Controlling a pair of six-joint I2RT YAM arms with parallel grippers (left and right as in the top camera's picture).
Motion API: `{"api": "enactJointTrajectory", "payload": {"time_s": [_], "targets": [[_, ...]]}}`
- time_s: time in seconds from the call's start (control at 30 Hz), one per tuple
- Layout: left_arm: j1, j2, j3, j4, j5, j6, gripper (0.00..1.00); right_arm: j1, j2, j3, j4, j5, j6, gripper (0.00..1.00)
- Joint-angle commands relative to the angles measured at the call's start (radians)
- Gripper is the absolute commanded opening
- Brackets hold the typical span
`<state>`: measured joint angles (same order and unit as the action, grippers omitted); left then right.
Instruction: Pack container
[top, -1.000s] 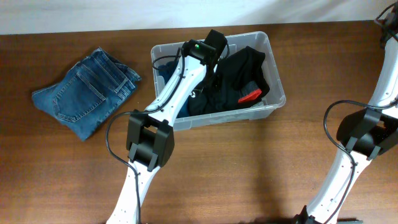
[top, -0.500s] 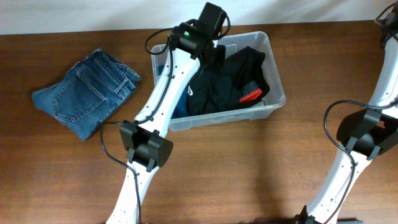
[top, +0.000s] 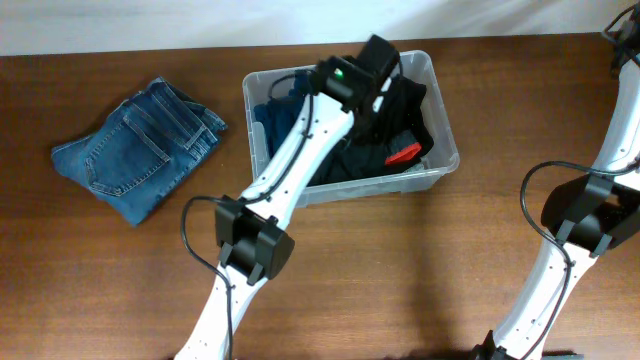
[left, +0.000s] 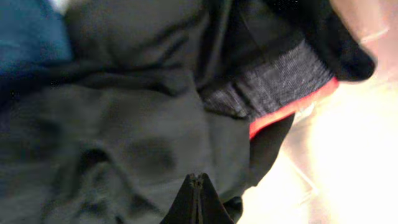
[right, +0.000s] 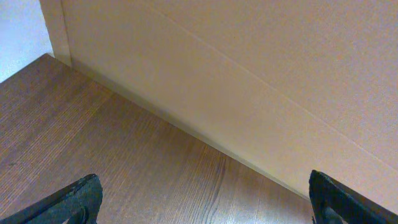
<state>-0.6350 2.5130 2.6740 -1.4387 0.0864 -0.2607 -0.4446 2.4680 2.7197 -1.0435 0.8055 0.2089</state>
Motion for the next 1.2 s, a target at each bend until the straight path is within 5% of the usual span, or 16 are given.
{"api": "enactJointTrajectory", "payload": {"time_s": [0.0,0.23,0.67,1.17], "targets": [[0.005,-0.025,-0.084,0.024,0.019,0.023,0.00,-0.001,-0.014,0.024,0.003,0.005,0.005,0.98],[0.008,-0.025,-0.285,0.148,0.019,0.023,0.00,-0.001,-0.014,0.024,0.003,0.005,0.005,0.98],[0.104,-0.113,-0.053,0.103,-0.033,0.023,0.01,-0.001,-0.014,0.024,0.003,0.005,0.005,0.98],[0.138,-0.063,-0.245,-0.021,-0.102,-0.042,0.00,-0.001,-0.014,0.024,0.003,0.005,0.005,0.98]]}}
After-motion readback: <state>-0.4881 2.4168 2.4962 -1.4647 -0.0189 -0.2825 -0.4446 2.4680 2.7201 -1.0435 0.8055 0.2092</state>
